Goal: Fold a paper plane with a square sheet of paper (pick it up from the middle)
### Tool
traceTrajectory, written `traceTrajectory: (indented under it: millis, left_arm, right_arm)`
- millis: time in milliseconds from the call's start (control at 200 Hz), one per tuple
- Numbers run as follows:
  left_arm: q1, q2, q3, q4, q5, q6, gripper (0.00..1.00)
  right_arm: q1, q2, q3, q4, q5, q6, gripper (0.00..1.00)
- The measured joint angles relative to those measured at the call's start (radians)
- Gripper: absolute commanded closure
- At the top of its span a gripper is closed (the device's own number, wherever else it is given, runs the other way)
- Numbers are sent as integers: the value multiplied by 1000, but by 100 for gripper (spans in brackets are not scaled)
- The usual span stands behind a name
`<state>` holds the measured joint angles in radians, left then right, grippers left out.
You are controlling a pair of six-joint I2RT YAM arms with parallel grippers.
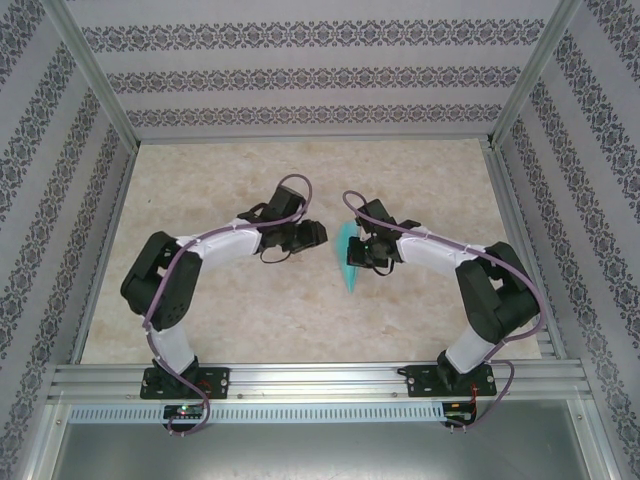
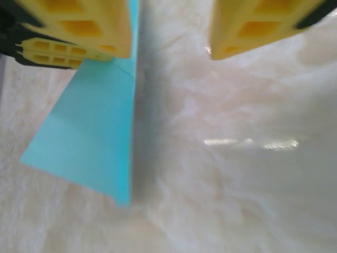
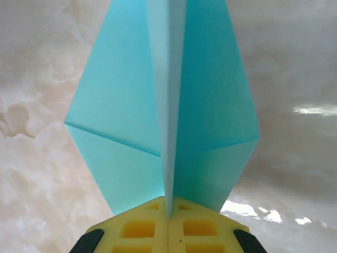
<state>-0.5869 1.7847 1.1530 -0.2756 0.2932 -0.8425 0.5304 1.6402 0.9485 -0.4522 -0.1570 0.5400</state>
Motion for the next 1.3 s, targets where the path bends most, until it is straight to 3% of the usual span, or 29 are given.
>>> traceTrajectory:
  millis: [240, 405, 550, 1299]
  left_arm:
    - [33, -25, 110, -298, -303, -19, 11]
    - [61, -25, 110, -397, -385, -32, 3]
    - [78, -25, 105, -426, -408, -37, 0]
    - [147, -60, 63, -437, -388, -37, 0]
  right_arm:
    - [22, 0, 35, -110, 161, -46, 94]
    - [53, 29, 63, -142, 220, -48, 87]
    - [67, 67, 83, -143, 232, -45, 82]
    - [95, 130, 82, -108, 271, -10, 85]
